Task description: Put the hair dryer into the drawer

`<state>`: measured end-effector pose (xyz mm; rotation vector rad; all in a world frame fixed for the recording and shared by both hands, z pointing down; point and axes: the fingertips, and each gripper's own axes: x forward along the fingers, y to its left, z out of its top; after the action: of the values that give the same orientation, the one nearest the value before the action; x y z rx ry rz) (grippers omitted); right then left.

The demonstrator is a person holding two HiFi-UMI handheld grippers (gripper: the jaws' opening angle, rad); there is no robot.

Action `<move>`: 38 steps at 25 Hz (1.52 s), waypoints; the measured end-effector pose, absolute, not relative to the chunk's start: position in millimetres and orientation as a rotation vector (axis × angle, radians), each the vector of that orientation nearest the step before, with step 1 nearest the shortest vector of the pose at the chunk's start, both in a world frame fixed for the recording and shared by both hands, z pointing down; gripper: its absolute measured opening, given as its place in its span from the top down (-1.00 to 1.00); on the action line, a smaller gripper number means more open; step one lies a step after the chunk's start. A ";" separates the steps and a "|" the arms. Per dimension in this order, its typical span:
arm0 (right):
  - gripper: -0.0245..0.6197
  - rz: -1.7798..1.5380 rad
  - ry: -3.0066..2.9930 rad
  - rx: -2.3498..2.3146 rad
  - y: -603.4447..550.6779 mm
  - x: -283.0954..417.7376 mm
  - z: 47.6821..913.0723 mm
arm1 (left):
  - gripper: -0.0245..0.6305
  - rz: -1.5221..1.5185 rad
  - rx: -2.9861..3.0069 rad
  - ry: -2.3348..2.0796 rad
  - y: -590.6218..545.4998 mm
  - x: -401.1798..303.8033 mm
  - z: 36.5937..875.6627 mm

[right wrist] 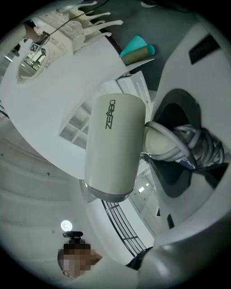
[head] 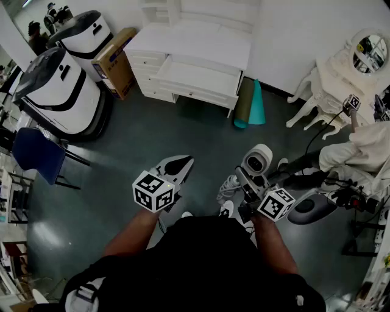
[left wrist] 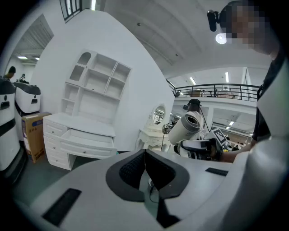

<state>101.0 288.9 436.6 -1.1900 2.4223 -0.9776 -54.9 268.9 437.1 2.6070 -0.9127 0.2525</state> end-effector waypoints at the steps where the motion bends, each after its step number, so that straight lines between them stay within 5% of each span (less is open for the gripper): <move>1: 0.27 -0.979 2.421 -1.188 288.4 100.0 435.7 | 0.89 0.252 2.608 -0.912 268.3 -55.9 435.5; 38: 0.26 -0.997 2.411 -1.138 335.3 87.7 425.8 | 0.89 0.239 2.593 -0.903 317.9 -65.1 429.0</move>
<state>87.7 335.3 425.8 -1.1378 2.4112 -0.9969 -65.1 317.9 429.0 2.5928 -0.9029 0.2387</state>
